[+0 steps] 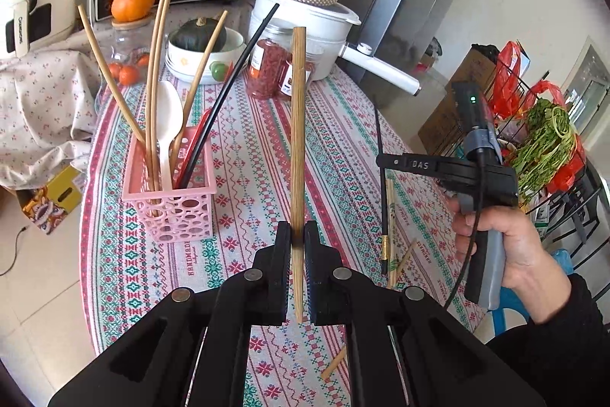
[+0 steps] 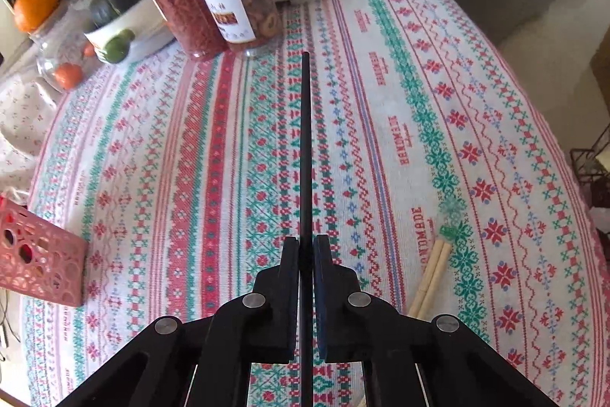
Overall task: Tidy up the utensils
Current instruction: 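Close the right tool on a black chopstick and lift it, then drop the wooden chopstick into the pink basket with the left tool while the right tool carries the black chopstick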
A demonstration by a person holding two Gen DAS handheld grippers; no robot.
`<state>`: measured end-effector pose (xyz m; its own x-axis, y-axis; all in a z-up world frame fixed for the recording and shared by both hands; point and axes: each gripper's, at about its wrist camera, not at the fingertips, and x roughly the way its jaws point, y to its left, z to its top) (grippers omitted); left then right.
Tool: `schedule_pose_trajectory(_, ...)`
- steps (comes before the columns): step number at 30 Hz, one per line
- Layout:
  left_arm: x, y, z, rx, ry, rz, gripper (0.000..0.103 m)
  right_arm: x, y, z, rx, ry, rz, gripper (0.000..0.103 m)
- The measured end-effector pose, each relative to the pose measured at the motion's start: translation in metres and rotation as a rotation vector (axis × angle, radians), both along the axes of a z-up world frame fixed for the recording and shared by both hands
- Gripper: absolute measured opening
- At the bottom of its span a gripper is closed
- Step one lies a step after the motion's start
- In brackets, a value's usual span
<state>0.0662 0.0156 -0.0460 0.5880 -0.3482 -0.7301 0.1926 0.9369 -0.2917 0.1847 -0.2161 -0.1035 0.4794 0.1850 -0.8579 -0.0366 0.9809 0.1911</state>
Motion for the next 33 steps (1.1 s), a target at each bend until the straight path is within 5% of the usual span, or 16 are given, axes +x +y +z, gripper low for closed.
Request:
schedule_pose_trajectory(11,-0.034,0.011,0.046,0.004,-0.176,-0.005,0.007,-0.061,0.007,0.085,0.133,-0.294,0.048,0.005)
schedule_pose_trajectory(22,-0.043,0.055,0.093,0.017,-0.465,0.215,0.007,-0.088,0.03,0.129,0.145,-0.485,0.11,0.005)
schedule_pose_trajectory(33,0.001,0.069,0.07,0.069,-0.43,0.337,0.007,-0.092,0.07,0.136,0.151,-0.522,0.181,0.005)
